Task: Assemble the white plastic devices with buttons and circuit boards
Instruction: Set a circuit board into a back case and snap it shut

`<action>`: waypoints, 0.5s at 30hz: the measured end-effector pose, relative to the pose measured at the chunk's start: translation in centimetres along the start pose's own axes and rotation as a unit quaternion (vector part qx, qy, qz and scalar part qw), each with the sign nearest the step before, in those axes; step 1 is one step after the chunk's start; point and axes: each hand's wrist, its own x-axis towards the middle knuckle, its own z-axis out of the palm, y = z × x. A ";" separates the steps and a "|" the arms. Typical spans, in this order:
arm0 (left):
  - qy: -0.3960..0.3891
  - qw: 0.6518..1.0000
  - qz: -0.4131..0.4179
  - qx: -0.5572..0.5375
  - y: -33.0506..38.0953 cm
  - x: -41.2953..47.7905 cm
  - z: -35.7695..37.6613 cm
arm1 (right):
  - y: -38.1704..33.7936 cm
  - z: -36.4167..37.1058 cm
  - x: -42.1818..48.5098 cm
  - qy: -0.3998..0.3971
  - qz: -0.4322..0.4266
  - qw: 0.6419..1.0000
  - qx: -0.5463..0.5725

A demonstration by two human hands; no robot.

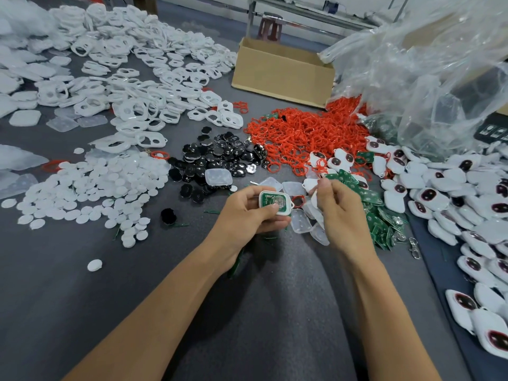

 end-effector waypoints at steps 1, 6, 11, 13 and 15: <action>-0.002 1.000 0.000 0.002 0.0 0.0 0.0 | 0.0 0.0 0.0 0.019 0.004 1.000 0.015; -0.006 1.000 -0.007 0.007 0.1 -0.1 -0.1 | -0.5 -0.1 -0.2 0.056 0.017 0.991 0.122; -0.006 1.000 -0.008 0.008 0.1 -0.1 0.0 | -0.5 -0.1 -0.3 0.012 0.054 0.973 0.223; -0.007 1.000 -0.007 0.008 0.1 -0.1 0.0 | -0.3 -0.4 -0.2 -0.001 0.078 0.967 0.241; -0.008 1.000 -0.008 0.011 0.1 -0.1 0.0 | -0.3 -0.6 -0.1 -0.015 0.098 0.958 0.270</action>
